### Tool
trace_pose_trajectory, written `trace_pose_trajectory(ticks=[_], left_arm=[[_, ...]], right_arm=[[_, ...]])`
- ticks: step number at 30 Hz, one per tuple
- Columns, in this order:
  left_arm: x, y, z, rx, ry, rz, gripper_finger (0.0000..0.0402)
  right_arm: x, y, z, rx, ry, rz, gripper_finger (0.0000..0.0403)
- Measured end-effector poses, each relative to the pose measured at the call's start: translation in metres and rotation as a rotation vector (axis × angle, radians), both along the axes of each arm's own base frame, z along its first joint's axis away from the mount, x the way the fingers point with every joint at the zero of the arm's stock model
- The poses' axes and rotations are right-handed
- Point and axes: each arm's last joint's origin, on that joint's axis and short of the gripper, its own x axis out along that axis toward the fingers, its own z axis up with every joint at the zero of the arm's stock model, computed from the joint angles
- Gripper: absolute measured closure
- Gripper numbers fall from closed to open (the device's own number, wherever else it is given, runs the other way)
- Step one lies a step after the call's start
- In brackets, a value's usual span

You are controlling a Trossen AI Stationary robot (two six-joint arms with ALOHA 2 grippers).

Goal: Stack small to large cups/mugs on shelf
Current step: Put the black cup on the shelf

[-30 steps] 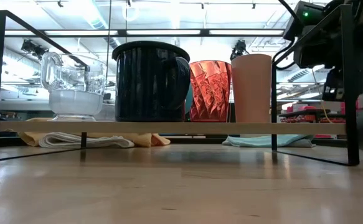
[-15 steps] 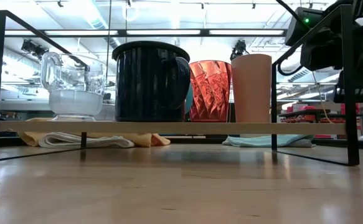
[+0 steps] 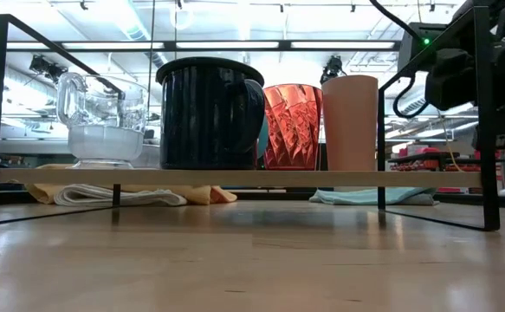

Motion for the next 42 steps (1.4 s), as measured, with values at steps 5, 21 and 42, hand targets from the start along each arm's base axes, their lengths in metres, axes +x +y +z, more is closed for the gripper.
trace_pose_trajectory(ticks=[5,21,42], left_arm=[[0.0,0.0,0.0,-0.001,0.002,-0.001,0.0294],[0.0,0.0,-0.001,-0.001,0.006,0.001,0.0294],[0.0,0.0,-0.001,0.018,0.007,-0.011,0.0294]], right_arm=[[-0.001,0.0,0.0,0.014,0.022,-0.004,0.0193],[0.011,0.01,-0.013,0.049,0.066,0.07,0.0192],[0.03,0.048,-0.026,0.033,0.012,0.224,0.0395]])
